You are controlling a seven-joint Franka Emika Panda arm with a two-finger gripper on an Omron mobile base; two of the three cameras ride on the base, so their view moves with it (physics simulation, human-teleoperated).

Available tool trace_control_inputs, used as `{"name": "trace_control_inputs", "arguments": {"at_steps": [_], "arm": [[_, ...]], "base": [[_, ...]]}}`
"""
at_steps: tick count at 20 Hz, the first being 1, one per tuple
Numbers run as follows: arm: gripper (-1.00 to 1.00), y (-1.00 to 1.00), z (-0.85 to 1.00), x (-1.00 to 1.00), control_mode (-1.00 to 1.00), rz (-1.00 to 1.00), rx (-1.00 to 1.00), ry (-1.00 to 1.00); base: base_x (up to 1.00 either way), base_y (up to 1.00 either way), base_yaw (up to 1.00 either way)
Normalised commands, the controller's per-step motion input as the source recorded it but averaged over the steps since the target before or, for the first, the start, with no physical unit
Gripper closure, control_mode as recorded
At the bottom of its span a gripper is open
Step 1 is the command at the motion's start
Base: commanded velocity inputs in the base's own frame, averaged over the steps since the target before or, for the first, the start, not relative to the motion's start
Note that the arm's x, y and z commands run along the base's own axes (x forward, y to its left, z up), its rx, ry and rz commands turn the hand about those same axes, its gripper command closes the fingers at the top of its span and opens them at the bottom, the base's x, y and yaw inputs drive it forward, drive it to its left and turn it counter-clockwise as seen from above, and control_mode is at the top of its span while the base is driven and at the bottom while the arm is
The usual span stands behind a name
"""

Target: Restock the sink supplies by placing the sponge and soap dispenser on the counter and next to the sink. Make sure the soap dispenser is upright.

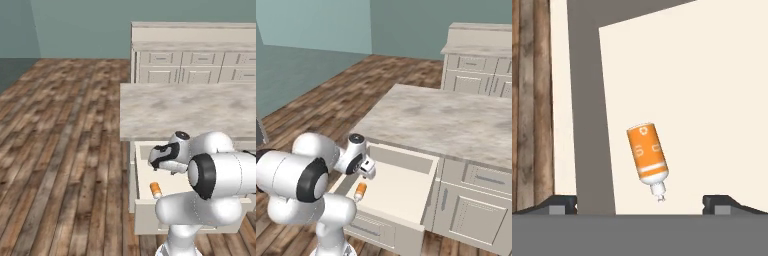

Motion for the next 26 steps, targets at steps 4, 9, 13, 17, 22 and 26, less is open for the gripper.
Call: {"name": "trace_control_inputs", "arguments": {"at_steps": [4,9,13,17,22,26], "arm": [[-1.0,-0.04,-0.53,0.0,-1.0,0.02,0.0,0.0],[-1.0,-0.23,-0.52,-0.05,-1.0,0.11,0.0,0.0],[-1.0,-0.13,-0.36,-0.17,-1.0,0.11,0.0,0.0],[-1.0,0.0,-0.19,-0.22,-1.0,0.05,0.0,0.0],[-1.0,0.01,-0.12,-0.1,-1.0,0.03,0.0,0.02],[-1.0,0.0,-0.11,0.0,-1.0,0.06,0.0,0.03]], "base": [[0.0,0.0,0.0],[0.0,0.0,0.0],[0.0,0.0,0.0],[0.0,0.0,0.0],[0.0,0.0,0.0],[0.0,0.0,0.0]]}}
